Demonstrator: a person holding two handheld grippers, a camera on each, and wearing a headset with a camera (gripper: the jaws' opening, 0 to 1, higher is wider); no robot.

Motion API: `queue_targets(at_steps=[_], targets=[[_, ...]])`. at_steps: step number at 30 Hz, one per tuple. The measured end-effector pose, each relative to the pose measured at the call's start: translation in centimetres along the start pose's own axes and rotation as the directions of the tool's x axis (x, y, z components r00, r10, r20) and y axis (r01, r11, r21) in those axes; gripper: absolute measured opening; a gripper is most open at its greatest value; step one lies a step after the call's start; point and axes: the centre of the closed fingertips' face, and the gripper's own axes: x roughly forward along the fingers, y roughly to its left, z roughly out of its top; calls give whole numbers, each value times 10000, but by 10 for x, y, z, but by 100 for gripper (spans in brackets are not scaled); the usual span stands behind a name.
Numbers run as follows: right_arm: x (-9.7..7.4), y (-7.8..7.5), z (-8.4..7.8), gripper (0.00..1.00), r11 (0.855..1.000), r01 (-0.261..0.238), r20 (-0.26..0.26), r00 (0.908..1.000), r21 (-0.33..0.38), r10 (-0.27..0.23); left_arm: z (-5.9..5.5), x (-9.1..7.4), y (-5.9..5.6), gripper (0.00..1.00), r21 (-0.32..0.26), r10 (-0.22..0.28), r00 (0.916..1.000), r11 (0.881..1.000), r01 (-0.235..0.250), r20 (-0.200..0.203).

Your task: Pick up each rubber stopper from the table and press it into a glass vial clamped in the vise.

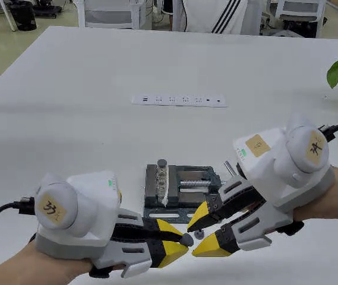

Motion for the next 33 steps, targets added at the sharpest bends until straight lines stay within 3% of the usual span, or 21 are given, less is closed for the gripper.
queue_targets(at_steps=[12, 15, 33], targets=[[2, 0, -1, 12, 9999, -99, -163, 9998, -125, 97, -3, -1, 1, 3, -50, -85, 9999, 10000, 84, -58], [2, -1, -3, 13, 9998, -95, -259, 9996, -168, 90, 2, -1, -1, 3, -169, -136, 9998, 9998, 138, 129], [4, -5, -4, 7, 9998, -122, -456, 9989, -137, 116, -3, 0, 1, 3, -285, -118, 9999, 9995, 114, -122]])
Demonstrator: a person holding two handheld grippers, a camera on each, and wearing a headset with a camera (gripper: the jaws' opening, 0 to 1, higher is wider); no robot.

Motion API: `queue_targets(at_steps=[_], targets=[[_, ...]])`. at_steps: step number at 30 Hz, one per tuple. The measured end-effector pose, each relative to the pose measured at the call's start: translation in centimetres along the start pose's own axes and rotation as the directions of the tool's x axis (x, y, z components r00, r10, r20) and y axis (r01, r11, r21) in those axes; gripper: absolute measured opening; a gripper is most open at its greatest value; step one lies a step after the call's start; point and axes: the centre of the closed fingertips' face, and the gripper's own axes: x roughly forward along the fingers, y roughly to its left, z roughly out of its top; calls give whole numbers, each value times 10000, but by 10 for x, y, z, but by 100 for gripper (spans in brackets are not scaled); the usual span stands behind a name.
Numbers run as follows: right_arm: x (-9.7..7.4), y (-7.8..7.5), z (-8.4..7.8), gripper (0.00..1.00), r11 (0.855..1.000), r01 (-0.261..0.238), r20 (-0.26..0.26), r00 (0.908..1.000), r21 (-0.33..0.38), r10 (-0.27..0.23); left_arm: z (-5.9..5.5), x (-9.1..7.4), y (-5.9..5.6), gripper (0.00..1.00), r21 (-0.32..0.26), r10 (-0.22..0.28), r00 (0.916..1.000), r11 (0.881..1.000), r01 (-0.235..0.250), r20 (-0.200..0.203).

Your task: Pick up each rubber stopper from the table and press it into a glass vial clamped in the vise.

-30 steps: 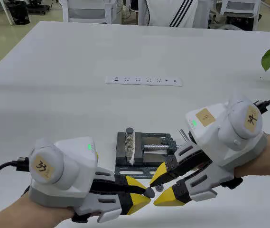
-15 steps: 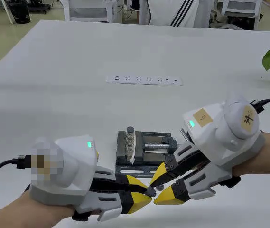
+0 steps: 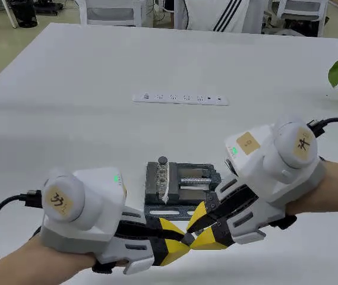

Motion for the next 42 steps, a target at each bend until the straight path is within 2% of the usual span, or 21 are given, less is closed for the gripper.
queue_targets(at_steps=[6, 10, 19, 25, 33, 42], targets=[[1, 1, 2, 7, 9999, -59, -76, 10000, -141, 58, 0, -1, -1, 3, -49, 4, 10000, 10000, -4, 29], [2, 2, 0, 8, 9984, -174, -263, 9995, -542, 160, 0, -1, -1, 3, -194, -49, 10000, 9998, 50, 46], [3, 2, 1, 7, 9981, -150, -293, 9995, -601, 133, -2, -2, 0, 3, -560, -32, 9998, 9984, 44, 213], [5, 4, -1, 7, 9973, -259, -416, 9989, -688, 230, -5, 0, -3, 3, -360, -46, 9999, 9993, 51, 141], [4, 3, 0, 6, 9985, -292, -363, 9990, -454, 275, -3, 0, -2, 3, -97, -78, 9998, 9999, 80, 179], [4, 2, -1, 6, 9988, -302, -417, 9987, -393, 286, -3, 1, -2, 3, -3, -71, 9999, 10000, 71, 127]])
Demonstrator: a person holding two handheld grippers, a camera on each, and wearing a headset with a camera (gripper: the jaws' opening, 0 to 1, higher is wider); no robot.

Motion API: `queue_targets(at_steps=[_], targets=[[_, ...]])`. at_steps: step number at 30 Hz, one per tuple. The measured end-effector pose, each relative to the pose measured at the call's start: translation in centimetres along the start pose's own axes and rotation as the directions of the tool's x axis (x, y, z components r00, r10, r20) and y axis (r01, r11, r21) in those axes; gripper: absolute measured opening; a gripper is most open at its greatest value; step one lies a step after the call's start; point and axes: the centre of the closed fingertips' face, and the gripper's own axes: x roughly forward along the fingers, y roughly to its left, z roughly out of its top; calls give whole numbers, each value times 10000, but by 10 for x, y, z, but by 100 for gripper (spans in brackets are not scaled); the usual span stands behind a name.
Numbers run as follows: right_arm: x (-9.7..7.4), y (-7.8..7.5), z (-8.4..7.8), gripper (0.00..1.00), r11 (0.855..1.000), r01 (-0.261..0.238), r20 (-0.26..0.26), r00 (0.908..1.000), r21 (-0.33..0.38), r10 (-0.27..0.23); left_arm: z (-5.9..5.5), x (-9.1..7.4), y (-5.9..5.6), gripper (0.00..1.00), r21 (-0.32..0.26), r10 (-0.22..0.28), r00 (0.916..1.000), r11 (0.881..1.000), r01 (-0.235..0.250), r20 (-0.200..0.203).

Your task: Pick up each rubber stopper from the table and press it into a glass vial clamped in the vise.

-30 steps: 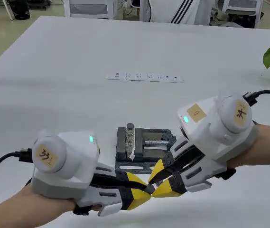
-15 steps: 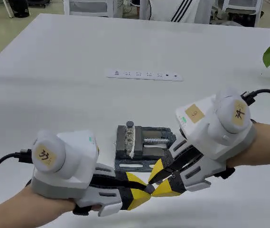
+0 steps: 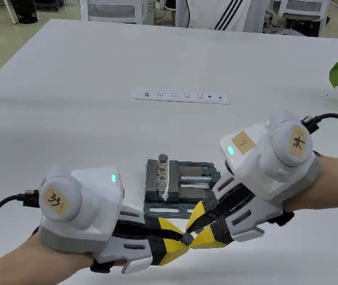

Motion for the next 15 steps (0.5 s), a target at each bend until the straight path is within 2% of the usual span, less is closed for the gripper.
queue_targets(at_steps=[7, 12, 15], targets=[[1, 0, 0, 6, 10000, 5, -56, 10000, -13, -5, -1, 1, 1, 4, -54, 94, 10000, 9999, -94, 20], [2, -3, 0, 6, 9999, 116, -135, 9998, -15, -116, -1, 0, 4, 5, -304, 300, 9995, 9991, -296, 129], [1, -7, 0, 6, 9996, 278, -211, 9994, -37, -279, -1, -1, 6, 11, -408, 405, 9989, 9984, -395, 230]])
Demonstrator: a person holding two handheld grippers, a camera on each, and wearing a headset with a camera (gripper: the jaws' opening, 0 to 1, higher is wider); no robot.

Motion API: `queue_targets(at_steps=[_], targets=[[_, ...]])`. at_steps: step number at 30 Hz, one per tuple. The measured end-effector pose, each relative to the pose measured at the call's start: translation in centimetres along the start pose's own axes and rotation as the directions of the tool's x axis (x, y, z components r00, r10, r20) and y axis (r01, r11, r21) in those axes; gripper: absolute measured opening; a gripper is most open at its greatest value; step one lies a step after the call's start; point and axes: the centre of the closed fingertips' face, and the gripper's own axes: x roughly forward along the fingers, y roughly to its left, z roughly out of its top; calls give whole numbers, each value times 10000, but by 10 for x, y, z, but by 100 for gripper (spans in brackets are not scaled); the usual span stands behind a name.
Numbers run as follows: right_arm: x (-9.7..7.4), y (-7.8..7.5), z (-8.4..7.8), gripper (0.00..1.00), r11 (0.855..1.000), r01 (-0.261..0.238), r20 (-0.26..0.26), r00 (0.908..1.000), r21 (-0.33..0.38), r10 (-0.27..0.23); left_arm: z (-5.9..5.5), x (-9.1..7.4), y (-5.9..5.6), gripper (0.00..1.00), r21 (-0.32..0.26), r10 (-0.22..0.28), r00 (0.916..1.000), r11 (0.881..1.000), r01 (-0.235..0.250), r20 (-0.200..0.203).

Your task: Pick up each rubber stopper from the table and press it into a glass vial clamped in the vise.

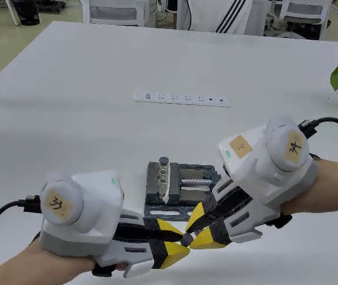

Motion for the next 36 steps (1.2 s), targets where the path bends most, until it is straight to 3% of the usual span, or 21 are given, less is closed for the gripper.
queue_targets(at_steps=[7, 12, 16, 19, 23, 28, 36], targets=[[0, -7, -2, 6, 9996, 272, -82, 9996, 5, -272, -5, -5, 11, 34, 35, 677, 9977, 9977, -677, -21], [2, -9, -4, 6, 9994, 325, -185, 9993, 79, -323, -11, -12, 24, 55, -31, 1381, 9904, 9904, -1381, 65], [3, -11, -7, 6, 9992, 309, -287, 9991, 259, -301, -18, -19, 39, 72, -38, 2202, 9752, 9755, -2202, 205], [3, -11, -8, 6, 9991, 272, -334, 9991, 313, -262, -19, -24, 42, 84, -168, 2513, 9672, 9679, -2508, 363], [4, -11, -11, 6, 9993, 215, -475, 9987, 298, -200, -23, -32, 55, 99, -236, 3196, 9467, 9475, -3189, 401], [5, -14, -15, 6, 9996, 168, -632, 9979, 244, -152, -33, -41, 68, 99, -440, 3446, 9379, 9383, -3429, 389], [0, -27, -20, 6, 9995, 276, -897, 9956, 157, -261, -32, -53, 75, 99, -626, 3806, 9233, 9239, -3774, 517]])
